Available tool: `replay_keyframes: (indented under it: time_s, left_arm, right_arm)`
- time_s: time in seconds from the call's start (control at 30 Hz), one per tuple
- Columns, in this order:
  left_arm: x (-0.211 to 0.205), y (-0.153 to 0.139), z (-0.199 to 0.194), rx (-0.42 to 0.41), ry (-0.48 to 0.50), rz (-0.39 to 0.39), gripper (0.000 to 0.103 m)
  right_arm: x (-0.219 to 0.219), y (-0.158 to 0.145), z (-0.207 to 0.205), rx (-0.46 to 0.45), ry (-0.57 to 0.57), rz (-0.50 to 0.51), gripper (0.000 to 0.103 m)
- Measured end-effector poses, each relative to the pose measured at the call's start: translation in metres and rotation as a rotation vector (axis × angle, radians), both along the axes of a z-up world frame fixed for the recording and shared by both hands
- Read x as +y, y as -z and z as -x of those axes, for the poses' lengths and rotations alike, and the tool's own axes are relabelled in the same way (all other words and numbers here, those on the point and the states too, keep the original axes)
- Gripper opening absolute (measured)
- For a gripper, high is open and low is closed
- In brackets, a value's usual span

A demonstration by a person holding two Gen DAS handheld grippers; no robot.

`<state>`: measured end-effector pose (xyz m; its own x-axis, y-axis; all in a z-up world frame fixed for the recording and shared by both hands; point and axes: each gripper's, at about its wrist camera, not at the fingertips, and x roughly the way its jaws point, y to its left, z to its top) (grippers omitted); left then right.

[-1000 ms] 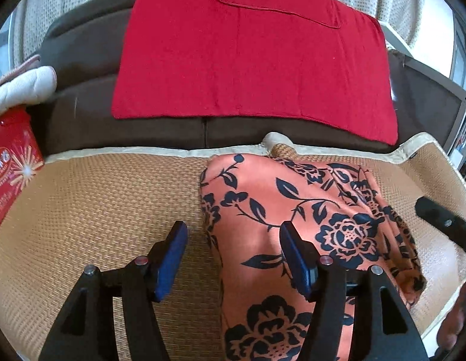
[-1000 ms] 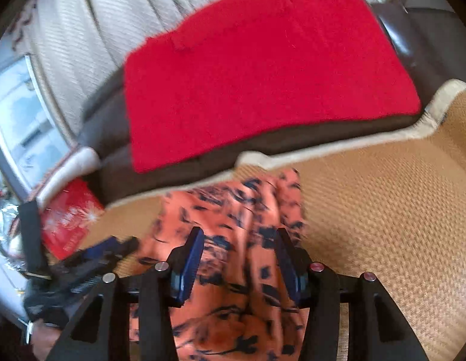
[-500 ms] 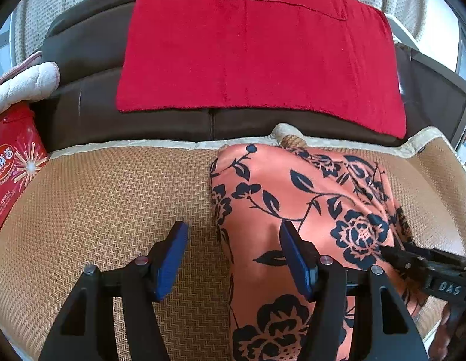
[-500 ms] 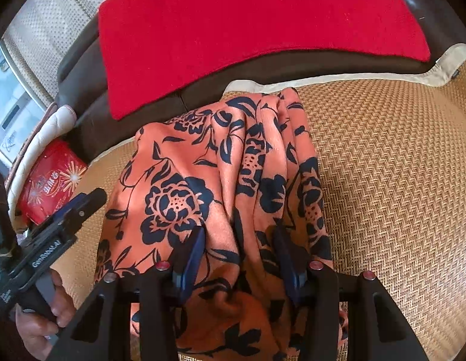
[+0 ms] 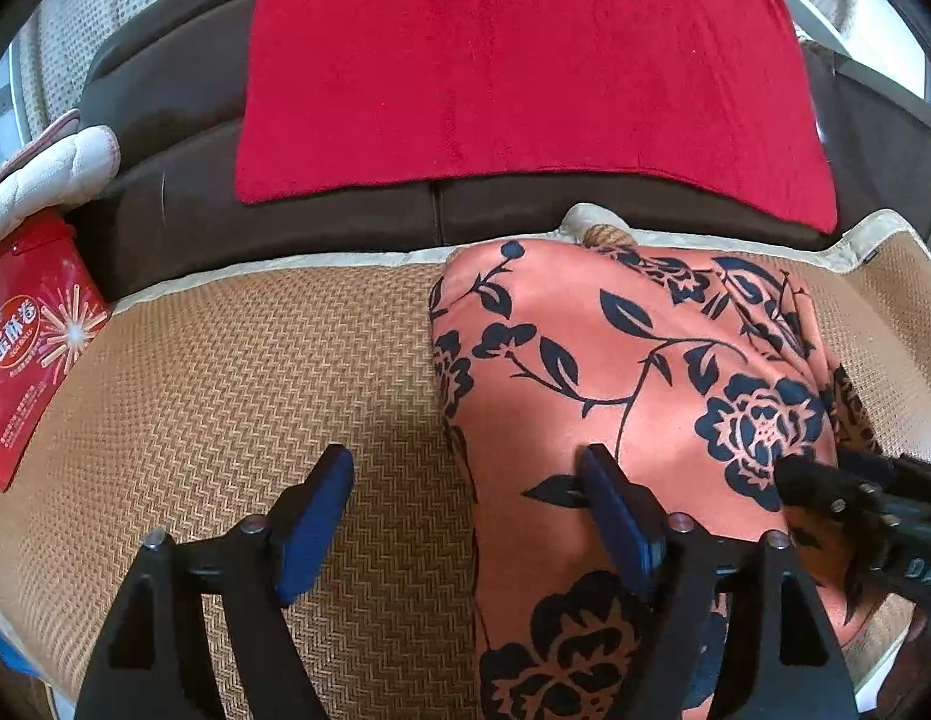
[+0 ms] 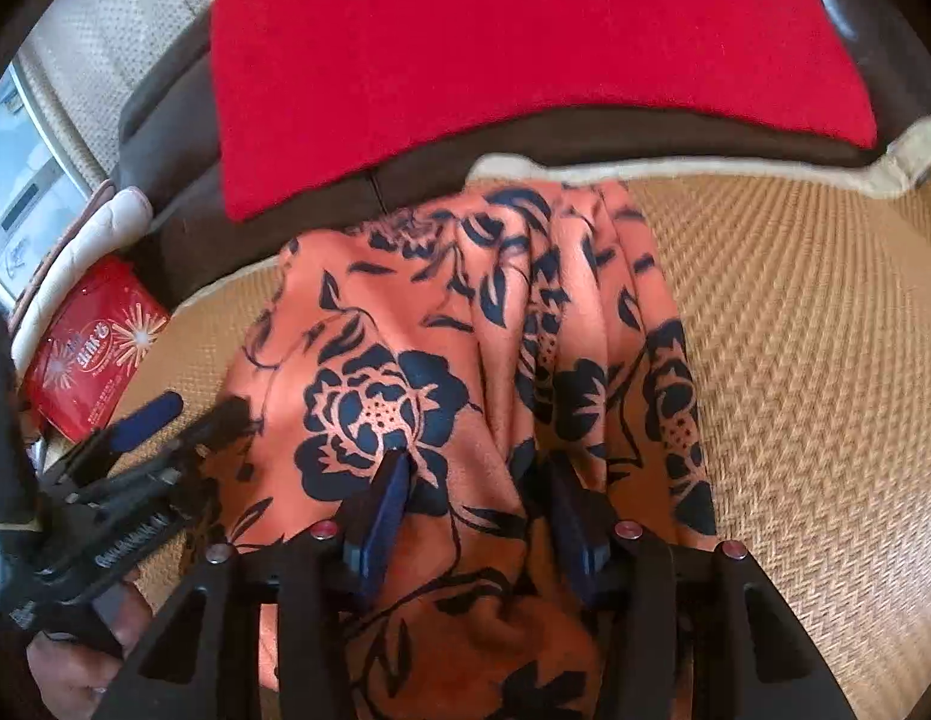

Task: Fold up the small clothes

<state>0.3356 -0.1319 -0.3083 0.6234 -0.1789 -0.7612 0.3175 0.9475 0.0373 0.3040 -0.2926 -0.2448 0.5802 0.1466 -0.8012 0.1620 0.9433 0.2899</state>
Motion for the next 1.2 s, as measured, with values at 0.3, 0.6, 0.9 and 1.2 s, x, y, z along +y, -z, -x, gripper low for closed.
replay_keyframes:
  time_s: [0.3, 0.6, 0.9, 1.2]
  left_arm:
    - [0.008, 0.008, -0.005, 0.007, 0.005, -0.004, 0.084]
    - [0.012, 0.013, -0.013, 0.027, 0.03, 0.016, 0.087]
    - [0.015, 0.013, -0.01, 0.019, 0.051, 0.005, 0.087]
    - [0.018, -0.011, 0.032, -0.066, 0.109, -0.04, 0.087]
  right_arm:
    - [-0.014, -0.032, -0.023, -0.137, 0.028, -0.039, 0.052]
    - [-0.042, 0.014, -0.087, 0.0, 0.099, -0.174, 0.039]
    - [-0.093, 0.04, -0.049, 0.044, 0.19, -0.491, 0.01]
    - [-0.056, -0.022, 0.007, -0.11, 0.051, -0.328, 0.016]
